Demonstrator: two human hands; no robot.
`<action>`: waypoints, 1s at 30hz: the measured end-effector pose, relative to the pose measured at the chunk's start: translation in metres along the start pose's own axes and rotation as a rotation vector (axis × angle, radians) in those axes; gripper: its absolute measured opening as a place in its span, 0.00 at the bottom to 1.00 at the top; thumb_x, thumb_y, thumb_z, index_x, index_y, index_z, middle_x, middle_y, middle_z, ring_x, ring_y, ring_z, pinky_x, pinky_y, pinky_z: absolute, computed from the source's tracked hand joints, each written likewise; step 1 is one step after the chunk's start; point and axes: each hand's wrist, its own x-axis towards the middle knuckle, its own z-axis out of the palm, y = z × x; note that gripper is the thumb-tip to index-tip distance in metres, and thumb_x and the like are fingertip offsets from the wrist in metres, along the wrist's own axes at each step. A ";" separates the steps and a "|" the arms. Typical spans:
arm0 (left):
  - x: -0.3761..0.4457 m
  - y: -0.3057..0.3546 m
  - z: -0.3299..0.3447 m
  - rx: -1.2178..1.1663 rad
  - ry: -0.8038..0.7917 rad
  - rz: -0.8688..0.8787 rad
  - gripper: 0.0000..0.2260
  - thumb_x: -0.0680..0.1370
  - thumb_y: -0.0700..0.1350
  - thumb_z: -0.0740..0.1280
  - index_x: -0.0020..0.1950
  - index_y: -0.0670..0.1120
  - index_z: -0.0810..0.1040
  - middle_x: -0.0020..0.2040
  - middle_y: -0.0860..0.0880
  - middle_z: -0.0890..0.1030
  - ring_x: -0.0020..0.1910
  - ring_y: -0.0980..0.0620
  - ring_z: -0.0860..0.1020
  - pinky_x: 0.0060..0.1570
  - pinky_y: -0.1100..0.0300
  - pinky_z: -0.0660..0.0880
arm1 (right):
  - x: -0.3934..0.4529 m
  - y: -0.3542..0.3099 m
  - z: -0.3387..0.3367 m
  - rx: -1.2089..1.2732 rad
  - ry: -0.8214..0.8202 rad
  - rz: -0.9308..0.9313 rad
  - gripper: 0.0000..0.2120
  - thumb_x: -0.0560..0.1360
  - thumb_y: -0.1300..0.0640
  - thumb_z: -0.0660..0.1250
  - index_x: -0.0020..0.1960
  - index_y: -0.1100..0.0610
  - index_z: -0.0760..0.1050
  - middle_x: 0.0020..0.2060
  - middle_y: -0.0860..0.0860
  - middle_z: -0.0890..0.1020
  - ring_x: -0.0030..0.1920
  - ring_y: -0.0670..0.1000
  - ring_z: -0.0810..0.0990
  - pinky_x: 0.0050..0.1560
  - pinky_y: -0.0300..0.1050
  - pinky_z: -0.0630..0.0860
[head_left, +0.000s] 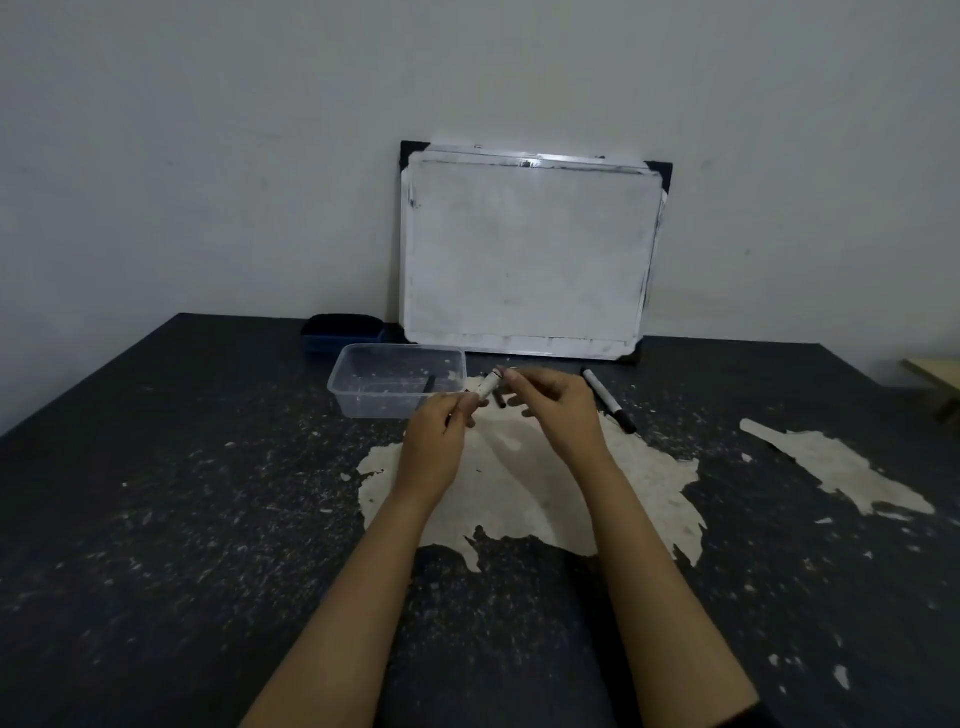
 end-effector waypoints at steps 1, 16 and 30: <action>0.001 0.003 0.003 -0.040 -0.018 -0.041 0.14 0.82 0.50 0.60 0.53 0.46 0.83 0.38 0.53 0.77 0.36 0.59 0.73 0.36 0.68 0.67 | 0.002 0.000 -0.007 -0.018 -0.030 0.006 0.09 0.79 0.53 0.69 0.55 0.53 0.85 0.45 0.52 0.88 0.45 0.46 0.86 0.45 0.40 0.82; 0.013 0.039 0.055 -0.414 -0.118 -0.455 0.11 0.81 0.41 0.62 0.58 0.38 0.79 0.44 0.43 0.80 0.40 0.48 0.77 0.43 0.55 0.77 | 0.000 0.074 -0.082 -0.546 0.275 0.129 0.15 0.76 0.60 0.67 0.61 0.57 0.82 0.54 0.57 0.77 0.54 0.54 0.74 0.51 0.40 0.67; 0.092 0.046 0.174 -0.083 -0.243 -0.549 0.13 0.71 0.43 0.75 0.46 0.34 0.82 0.46 0.37 0.84 0.45 0.42 0.84 0.49 0.48 0.81 | -0.003 0.071 -0.098 -0.074 0.654 0.247 0.12 0.80 0.63 0.64 0.60 0.60 0.83 0.51 0.52 0.84 0.46 0.44 0.79 0.39 0.23 0.72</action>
